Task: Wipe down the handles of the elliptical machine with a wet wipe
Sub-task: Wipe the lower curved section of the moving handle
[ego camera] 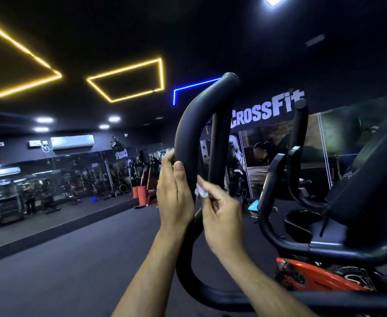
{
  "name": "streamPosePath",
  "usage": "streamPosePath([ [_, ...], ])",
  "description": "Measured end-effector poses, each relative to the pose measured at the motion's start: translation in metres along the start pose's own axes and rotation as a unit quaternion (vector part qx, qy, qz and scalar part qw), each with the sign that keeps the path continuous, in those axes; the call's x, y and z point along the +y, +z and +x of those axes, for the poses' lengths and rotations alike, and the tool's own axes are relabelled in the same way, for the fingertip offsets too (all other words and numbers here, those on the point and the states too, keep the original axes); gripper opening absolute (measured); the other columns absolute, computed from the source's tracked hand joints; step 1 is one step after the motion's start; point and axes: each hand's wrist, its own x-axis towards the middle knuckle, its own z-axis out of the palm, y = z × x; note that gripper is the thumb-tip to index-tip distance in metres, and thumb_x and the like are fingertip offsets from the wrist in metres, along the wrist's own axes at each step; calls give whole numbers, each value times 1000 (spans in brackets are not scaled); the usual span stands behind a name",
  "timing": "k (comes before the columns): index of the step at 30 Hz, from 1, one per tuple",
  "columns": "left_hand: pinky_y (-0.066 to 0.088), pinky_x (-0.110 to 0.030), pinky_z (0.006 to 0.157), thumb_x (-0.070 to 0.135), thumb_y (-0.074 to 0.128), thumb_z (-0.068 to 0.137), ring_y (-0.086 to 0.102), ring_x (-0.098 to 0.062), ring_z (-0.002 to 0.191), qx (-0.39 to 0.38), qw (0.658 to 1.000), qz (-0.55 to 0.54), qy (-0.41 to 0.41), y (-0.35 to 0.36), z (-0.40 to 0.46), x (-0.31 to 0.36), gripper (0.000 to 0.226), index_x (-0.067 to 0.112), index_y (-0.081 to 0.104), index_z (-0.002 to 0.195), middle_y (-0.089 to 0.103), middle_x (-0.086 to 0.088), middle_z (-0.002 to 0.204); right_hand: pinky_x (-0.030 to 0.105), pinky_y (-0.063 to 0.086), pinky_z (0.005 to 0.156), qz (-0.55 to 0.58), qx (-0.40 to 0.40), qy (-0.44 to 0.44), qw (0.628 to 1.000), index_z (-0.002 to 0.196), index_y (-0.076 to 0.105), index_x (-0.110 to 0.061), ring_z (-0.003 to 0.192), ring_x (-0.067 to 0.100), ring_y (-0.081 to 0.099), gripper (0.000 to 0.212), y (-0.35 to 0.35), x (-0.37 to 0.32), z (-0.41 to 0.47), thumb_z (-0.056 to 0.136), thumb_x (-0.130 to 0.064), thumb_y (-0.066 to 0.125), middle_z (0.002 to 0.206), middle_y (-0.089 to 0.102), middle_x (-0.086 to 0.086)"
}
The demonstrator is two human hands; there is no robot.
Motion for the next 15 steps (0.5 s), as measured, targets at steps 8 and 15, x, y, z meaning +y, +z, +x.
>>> streamPosePath([
  [8, 32, -48, 122, 12, 51, 103, 38, -30, 149, 36, 968, 134, 211, 7, -19, 2, 48, 4, 43, 150, 40, -20, 156, 14, 47, 80, -149, -108, -40, 982, 98, 68, -30, 87, -4, 63, 42, -24, 38, -49, 79, 7, 63, 94, 65, -23],
  [15, 35, -32, 121, 3, 50, 101, 44, -18, 145, -125, 968, 70, 204, 35, -28, 21, 44, 6, 53, 145, 47, -12, 154, 10, 48, 83, -143, -38, -66, 987, 106, 74, -33, 93, 0, 68, 39, -81, -5, 50, 85, -1, 67, 100, 72, -10],
])
